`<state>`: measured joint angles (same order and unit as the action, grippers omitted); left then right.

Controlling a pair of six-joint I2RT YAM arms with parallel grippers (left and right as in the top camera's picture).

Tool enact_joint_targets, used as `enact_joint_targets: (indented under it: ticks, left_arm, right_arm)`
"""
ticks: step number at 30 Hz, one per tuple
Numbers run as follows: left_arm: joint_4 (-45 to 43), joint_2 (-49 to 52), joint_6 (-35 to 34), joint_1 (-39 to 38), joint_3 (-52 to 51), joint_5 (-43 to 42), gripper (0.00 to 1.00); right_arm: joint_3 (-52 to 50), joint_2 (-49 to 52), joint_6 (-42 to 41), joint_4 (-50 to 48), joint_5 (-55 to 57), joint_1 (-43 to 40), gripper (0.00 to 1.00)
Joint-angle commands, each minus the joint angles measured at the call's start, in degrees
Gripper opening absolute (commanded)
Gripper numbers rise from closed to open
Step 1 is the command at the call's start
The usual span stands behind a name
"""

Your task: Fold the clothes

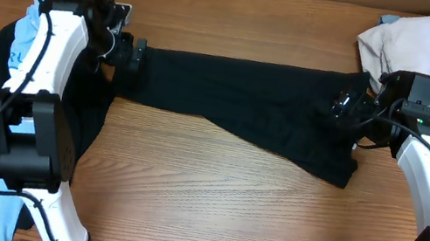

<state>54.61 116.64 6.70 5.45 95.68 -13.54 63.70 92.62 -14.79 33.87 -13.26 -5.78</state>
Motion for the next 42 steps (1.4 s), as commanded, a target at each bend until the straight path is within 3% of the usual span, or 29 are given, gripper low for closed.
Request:
enact_joint_targets:
  ticks: [1,24,26,28,30,32,36,42]
  left_arm:
    - [-0.83,2.86,2.82,-0.57,-0.76,-2.14,1.0]
    - [-9.68,13.99,4.04,-0.55,-0.76,0.42,1.0]
    - [-9.14,14.67,4.02,-0.57,-0.76,0.35,0.88]
    - [-8.07,14.91,3.98,-0.72,-0.76,-0.11,0.69]
    - [-6.75,14.95,3.98,-0.76,-0.76,-0.09,0.3]
    - [-5.88,14.91,3.87,-0.74,-0.68,0.0,0.08]
    - [-1.86,14.49,3.58,0.02,1.88,0.2,0.04]
    - [12.66,12.0,3.63,1.14,15.06,1.81,0.04]
  right_arm:
    - [1.14,-1.97,0.28,-0.11,0.72,0.24,1.0]
    - [1.14,-1.97,0.24,4.17,3.78,0.24,1.0]
    - [1.14,-1.97,0.24,4.2,3.78,0.24,1.0]
    - [1.14,-1.97,0.24,4.2,3.78,0.24,0.96]
    - [1.14,-1.97,0.24,4.2,3.76,0.24,0.92]
    - [1.14,-1.97,0.24,4.2,3.76,0.24,0.87]
    - [1.14,-1.97,0.24,4.42,3.58,0.24,0.8]
    - [1.14,-1.97,0.22,5.46,2.67,0.24,0.79]
